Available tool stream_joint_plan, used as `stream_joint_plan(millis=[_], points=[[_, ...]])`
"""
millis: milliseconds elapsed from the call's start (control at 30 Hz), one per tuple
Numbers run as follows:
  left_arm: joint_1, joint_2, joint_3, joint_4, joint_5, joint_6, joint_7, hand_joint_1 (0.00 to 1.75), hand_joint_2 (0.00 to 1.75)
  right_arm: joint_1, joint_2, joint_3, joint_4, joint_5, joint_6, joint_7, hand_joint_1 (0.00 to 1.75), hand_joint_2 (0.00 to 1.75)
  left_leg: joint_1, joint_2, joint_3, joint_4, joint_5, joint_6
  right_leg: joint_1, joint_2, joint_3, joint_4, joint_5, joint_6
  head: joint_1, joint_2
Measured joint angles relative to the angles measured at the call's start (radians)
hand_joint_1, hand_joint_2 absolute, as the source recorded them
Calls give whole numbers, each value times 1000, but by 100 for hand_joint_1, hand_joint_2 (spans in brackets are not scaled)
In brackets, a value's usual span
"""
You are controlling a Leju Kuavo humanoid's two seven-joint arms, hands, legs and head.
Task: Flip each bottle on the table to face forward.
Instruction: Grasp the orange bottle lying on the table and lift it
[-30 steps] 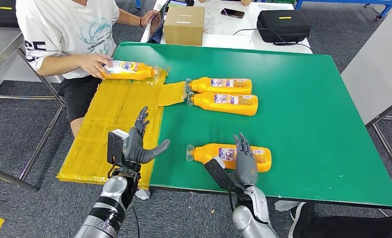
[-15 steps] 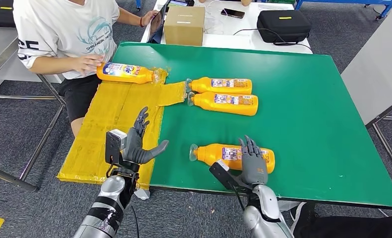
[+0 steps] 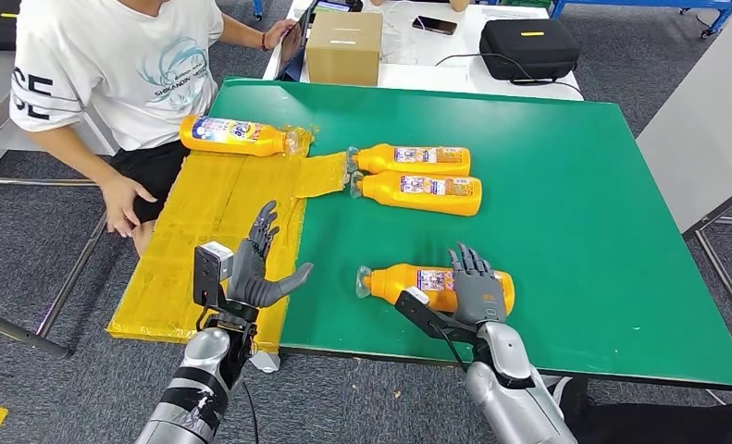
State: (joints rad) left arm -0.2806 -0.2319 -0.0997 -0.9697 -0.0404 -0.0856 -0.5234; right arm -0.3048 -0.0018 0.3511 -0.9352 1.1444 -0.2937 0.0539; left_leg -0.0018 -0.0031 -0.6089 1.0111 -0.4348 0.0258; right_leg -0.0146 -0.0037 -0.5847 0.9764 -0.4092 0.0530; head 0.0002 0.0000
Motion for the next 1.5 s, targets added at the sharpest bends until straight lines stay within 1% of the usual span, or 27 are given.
stream_joint_plan(millis=[67, 100, 200, 233, 300, 367, 500, 667, 800, 933, 1067, 1167, 1233, 1333, 1400, 1500], points=[[0, 0, 2, 0, 0, 0, 0, 0, 175, -4, -2, 2, 5, 0, 0, 0, 0, 175, 0, 0, 0, 0, 0, 0, 0, 0, 0, 0, 0, 0, 0, 0], [0, 0, 3, 0, 0, 0, 0, 0, 175, -6, -3, 3, 8, 0, 0, 0, 12, 175, 0, 0, 0, 0, 0, 0, 0, 0, 0, 0, 0, 0, 0, 0], [0, 0, 5, 0, 0, -2, 0, 0, 175, -12, -5, 6, 16, 0, 14, 0, 142, 175, 0, 0, 0, 0, 0, 0, 0, 0, 0, 0, 0, 0, 0, 0], [0, 0, 6, 0, 0, -5, 0, 0, 175, -18, -6, 8, 21, -2, 30, 1, 174, 175, 0, 0, 0, 0, 0, 0, 0, 0, 0, 0, 0, 0, 0, 0], [0, 0, 8, 0, 0, -17, -1, 0, 175, -38, -9, 16, 40, -20, 80, -5, 175, 175, 0, 0, 1, 0, 0, 0, 0, 0, 0, 0, 0, 0, 0, 0], [-1, 0, 11, 2, 1, -34, -5, 0, 175, -75, -13, 24, 70, -58, 140, -29, 175, 175, 0, 2, 3, 0, 0, 0, 0, 1, 1, 0, 0, 0, 0, 0], [-19, 0, 16, 31, 9, -77, -27, 0, 175, -176, -29, 39, 163, -169, 267, -115, 175, 175, 0, 5, 11, 0, -1, 0, 0, 3, 7, -2, 0, 0, 0, 0], [-61, 1, 17, 91, 9, -95, -55, 0, 175, -268, -65, 55, 261, -303, 383, -205, 175, 175, 0, 5, 15, 0, -1, 0, 0, 3, 10, -3, 2, -3, 0, 0], [-90, 3, 17, 136, 9, -96, -64, 0, 175, -298, -93, 62, 286, -397, 436, -235, 175, 175, 0, 5, 16, 0, 1, 1, 0, 3, 13, -3, 4, -2, 0, 0], [-109, 5, 14, 166, 9, -95, -67, 0, 175, -299, -117, 86, 288, -440, 441, -227, 175, 175, 0, 5, 17, 0, 1, 1, 0, 3, 14, -3, 4, -2, 0, 0], [-117, 5, 12, 183, 8, -88, -66, 0, 175, -287, -122, 112, 285, -471, 407, -219, 175, 175, 0, 5, 17, 0, 1, 1, 0, 3, 14, -3, 3, -2, 0, 0], [-121, 6, 12, 189, 7, -65, -63, 0, 175, -261, -99, 122, 267, -495, 301, -223, 175, 175, 0, 5, 17, 0, 0, 1, 1, 3, 15, -3, 3, -2, 0, 0], [-121, 6, 12, 190, 7, -41, -57, 0, 175, -226, -67, 119, 236, -523, 201, -242, 175, 175, 0, 6, 16, 0, 0, 1, 1, 3, 14, -2, 3, -2, 0, 0], [-121, 6, 12, 188, 5, 4, -40, 0, 175, -139, 9, 105, 144, -560, 44, -279, 175, 175, 1, 7, 13, 0, 1, 1, 1, 4, 10, -2, 4, -2, 0, 0], [-121, 5, 10, 187, 3, 25, -33, 0, 175, -86, 58, 101, 80, -573, -13, -290, 175, 175, 1, 6, 10, 0, 2, 0, 1, 3, 7, 0, 3, -2, -1, 0], [-121, 2, 2, 185, -1, 56, -25, 0, 175, -29, 115, 96, 7, -626, -59, -331, 175, 175, 2, 2, 5, 0, 3, -1, 1, 1, 3, 1, 3, -2, 0, 0]])
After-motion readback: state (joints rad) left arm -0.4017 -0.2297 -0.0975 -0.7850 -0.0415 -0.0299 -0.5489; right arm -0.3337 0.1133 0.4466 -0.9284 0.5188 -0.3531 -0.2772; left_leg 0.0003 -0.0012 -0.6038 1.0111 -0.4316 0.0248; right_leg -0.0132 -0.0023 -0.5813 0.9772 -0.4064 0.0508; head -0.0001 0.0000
